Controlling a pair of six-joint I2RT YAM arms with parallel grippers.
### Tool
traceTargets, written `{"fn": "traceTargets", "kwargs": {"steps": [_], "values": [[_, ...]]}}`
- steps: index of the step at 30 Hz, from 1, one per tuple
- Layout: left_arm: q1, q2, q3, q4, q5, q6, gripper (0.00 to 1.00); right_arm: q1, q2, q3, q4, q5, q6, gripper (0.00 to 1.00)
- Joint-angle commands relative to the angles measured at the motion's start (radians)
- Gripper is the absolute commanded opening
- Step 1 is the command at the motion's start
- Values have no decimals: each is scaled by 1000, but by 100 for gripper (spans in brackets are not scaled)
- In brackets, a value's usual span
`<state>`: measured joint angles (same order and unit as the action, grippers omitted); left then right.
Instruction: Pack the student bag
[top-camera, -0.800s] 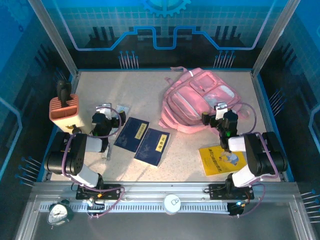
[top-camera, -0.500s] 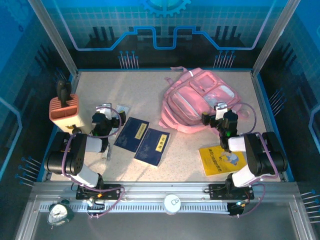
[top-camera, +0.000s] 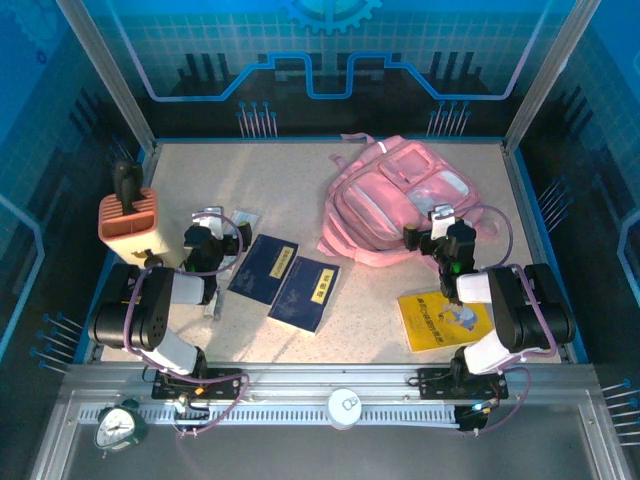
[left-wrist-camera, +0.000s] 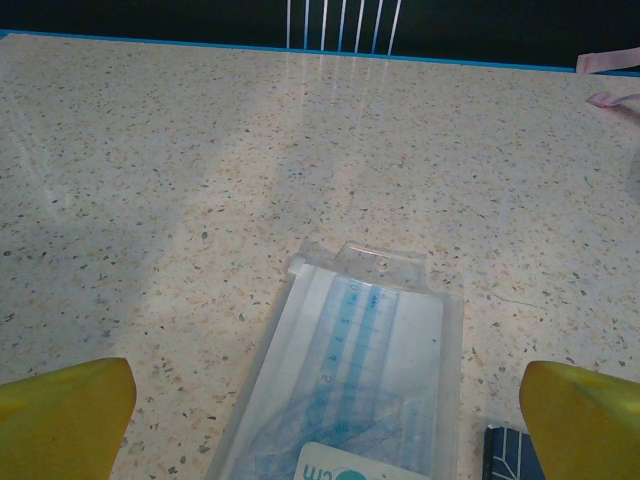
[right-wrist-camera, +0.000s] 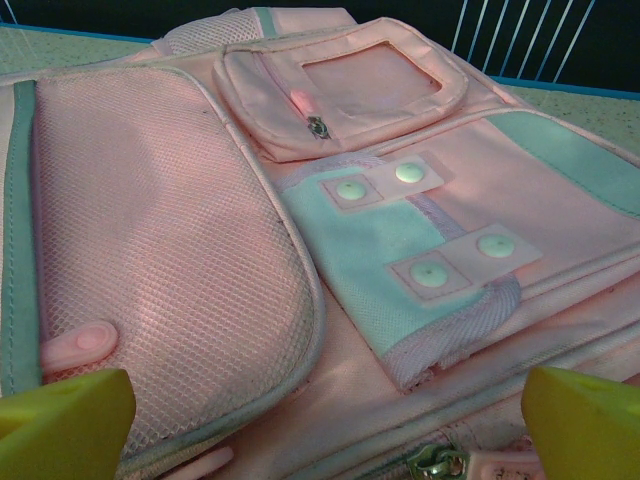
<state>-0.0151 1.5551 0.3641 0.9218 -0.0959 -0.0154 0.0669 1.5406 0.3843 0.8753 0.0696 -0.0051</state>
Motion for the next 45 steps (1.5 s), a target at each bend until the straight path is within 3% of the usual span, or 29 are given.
{"fn": "traceTargets", "kwargs": {"steps": [1, 17, 21, 27, 31, 36, 38, 41, 45], "values": [[6, 0, 20, 4, 23, 23, 99, 0, 4, 16, 18, -13, -12, 100], [6, -16, 11, 9, 36, 23, 99, -7, -1, 16, 17, -8, -2, 100], [6, -90, 3, -35, 27, 22, 99, -6, -64, 10, -20, 17, 7, 100], [6, -303, 36, -265, 47, -1, 99, -9, -239, 35, -218, 67, 35, 100], [7, -421, 81, -409, 86, -98, 99, -31, -364, 96, -444, 155, 254, 100], [8, -495, 175, -635, 80, -311, 99, -105, -445, 123, -656, 90, 484, 100], [9, -498, 184, -645, 137, -354, 99, -153, -462, 107, -661, -19, 570, 100], [9, -489, 176, -634, 150, -483, 99, -159, -468, 148, -772, -97, 600, 100], [8, -458, 285, -850, 185, -583, 99, -113, -467, 217, -959, -135, 606, 100]]}}
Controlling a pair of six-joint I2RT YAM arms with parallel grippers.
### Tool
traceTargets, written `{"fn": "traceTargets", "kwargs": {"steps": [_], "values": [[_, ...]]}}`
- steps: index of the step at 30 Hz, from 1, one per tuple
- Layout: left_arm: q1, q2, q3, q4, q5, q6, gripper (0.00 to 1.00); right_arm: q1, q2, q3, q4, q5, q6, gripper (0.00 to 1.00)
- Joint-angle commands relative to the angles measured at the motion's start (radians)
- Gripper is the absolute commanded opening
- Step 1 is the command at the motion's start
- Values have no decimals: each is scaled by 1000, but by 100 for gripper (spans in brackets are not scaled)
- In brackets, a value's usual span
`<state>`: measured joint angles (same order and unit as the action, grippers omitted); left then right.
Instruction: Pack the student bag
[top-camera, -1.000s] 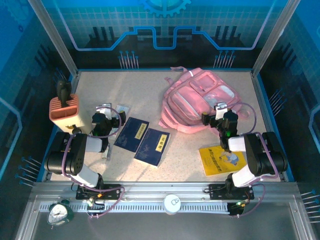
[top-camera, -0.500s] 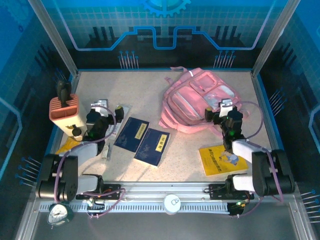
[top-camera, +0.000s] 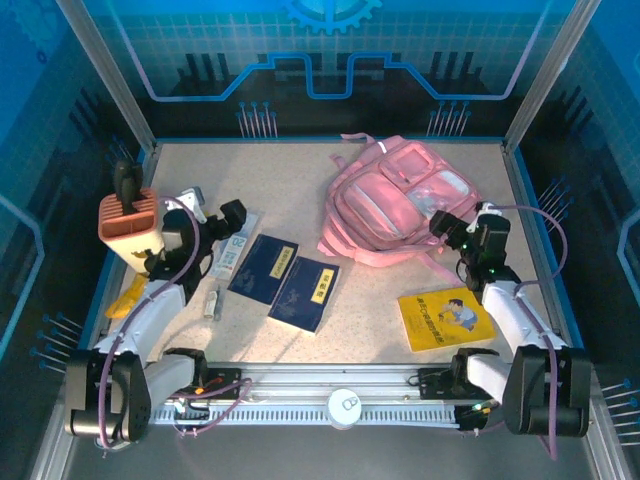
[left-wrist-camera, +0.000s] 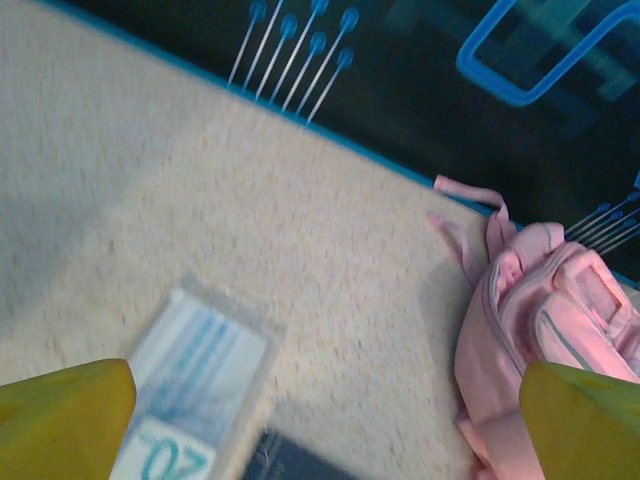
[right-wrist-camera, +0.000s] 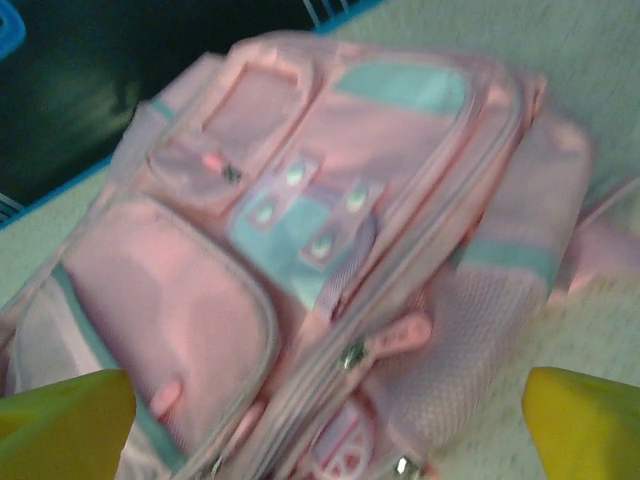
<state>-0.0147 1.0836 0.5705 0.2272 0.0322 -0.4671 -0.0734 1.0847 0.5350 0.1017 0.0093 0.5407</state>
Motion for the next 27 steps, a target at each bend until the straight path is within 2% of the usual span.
{"fn": "traceTargets", "kwargs": {"steps": [1, 4, 10, 15, 22, 27], "values": [[2, 11, 76, -156, 71, -152, 99, 49, -9, 78, -219, -91, 59, 100], [-33, -37, 13, -85, 89, -212, 99, 113, -5, 97, -293, -100, 48, 100], [-125, -76, -8, -146, 91, -232, 99, 252, 29, 107, -343, -123, 66, 100], [-245, -64, -20, -167, 70, -239, 99, 382, 100, 106, -293, -121, 100, 100], [-423, 13, -8, -97, 37, -248, 99, 526, 241, 140, -179, -76, 145, 100], [-450, 77, 32, -87, 31, -235, 99, 566, 339, 190, -72, -51, 188, 100]]}}
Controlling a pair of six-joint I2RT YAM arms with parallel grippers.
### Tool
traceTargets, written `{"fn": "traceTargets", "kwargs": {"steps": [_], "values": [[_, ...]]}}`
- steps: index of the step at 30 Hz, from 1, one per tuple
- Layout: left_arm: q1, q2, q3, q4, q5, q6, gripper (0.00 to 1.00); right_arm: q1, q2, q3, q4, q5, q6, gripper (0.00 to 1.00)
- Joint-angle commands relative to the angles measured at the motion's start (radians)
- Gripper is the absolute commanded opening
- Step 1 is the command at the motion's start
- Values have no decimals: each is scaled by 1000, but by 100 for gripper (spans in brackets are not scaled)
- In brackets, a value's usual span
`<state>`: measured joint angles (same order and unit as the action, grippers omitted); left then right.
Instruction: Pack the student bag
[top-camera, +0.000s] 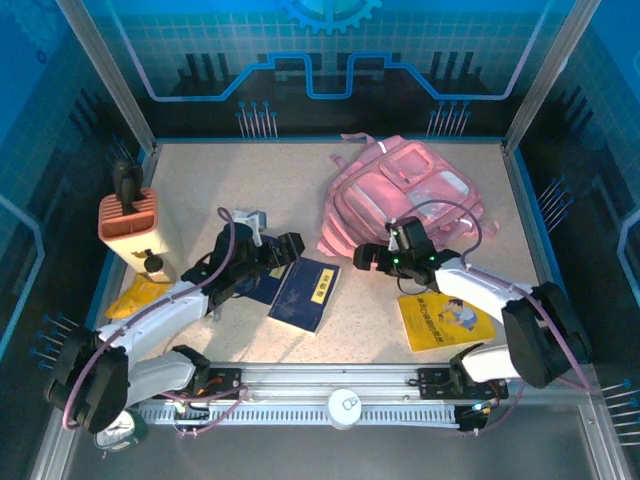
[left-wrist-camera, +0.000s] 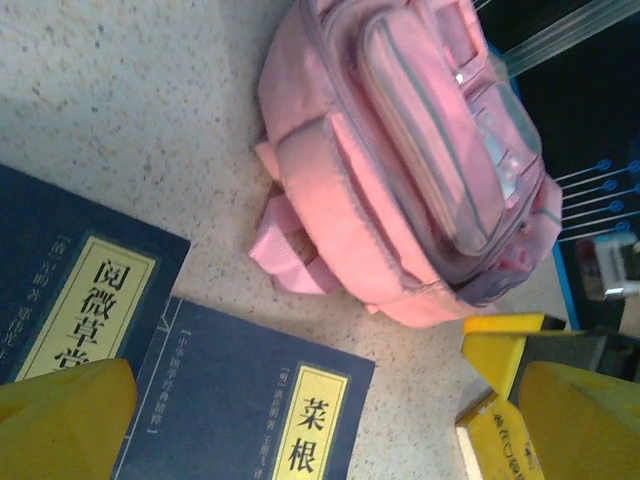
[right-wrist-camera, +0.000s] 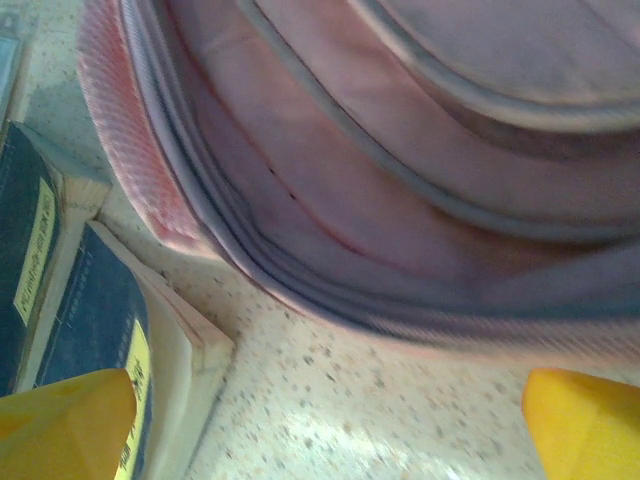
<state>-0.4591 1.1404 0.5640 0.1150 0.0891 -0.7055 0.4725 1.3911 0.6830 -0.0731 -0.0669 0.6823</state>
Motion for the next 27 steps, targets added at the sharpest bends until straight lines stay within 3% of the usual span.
{"fn": "traceTargets", "kwargs": {"steps": [1, 10, 15, 21, 27], "values": [[-6, 31, 46, 27, -28, 10, 99, 32, 55, 54, 136, 31, 52, 100], [-6, 45, 129, -51, -98, 48, 99, 137, 284, 291, 250, 67, 75, 100], [-6, 19, 138, -87, -140, 36, 99, 171, 202, 280, 174, 107, 104, 100], [-43, 38, 152, -98, -131, 6, 99, 70, -16, 152, -53, 146, 114, 100], [-177, 154, 222, -55, -127, -7, 99, -131, -181, 33, -171, 112, 119, 100]]}}
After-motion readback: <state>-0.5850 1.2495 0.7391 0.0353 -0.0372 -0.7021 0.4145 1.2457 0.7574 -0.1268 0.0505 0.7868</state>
